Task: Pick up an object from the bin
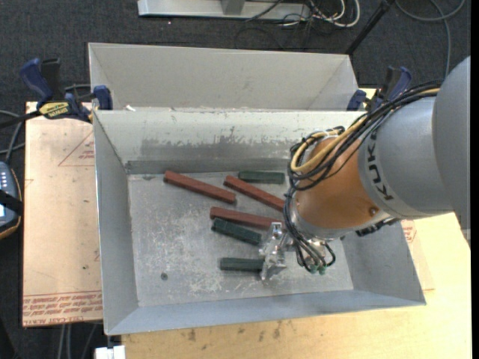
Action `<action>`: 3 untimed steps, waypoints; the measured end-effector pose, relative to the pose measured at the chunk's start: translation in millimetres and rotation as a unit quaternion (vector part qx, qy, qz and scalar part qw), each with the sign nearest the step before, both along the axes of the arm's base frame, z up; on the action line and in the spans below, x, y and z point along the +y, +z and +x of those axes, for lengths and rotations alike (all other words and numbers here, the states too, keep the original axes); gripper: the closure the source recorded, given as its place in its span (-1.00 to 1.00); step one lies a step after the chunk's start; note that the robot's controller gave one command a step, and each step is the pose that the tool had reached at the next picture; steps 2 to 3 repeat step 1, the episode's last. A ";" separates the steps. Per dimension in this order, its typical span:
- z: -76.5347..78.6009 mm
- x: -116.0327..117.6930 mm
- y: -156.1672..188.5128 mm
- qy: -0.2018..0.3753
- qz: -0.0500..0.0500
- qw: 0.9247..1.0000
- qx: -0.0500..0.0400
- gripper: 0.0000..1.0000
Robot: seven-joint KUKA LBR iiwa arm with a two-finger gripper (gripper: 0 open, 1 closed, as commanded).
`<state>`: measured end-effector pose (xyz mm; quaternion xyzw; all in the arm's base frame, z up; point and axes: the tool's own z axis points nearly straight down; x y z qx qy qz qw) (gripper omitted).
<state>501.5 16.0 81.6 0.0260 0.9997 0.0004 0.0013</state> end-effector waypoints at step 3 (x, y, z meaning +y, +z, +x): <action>1.5 1.3 184.8 0.016 0.000 1.000 -0.004 1.00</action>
Offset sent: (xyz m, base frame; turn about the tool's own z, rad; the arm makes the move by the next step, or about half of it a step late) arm 0.0000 0.0000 0.0000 0.0000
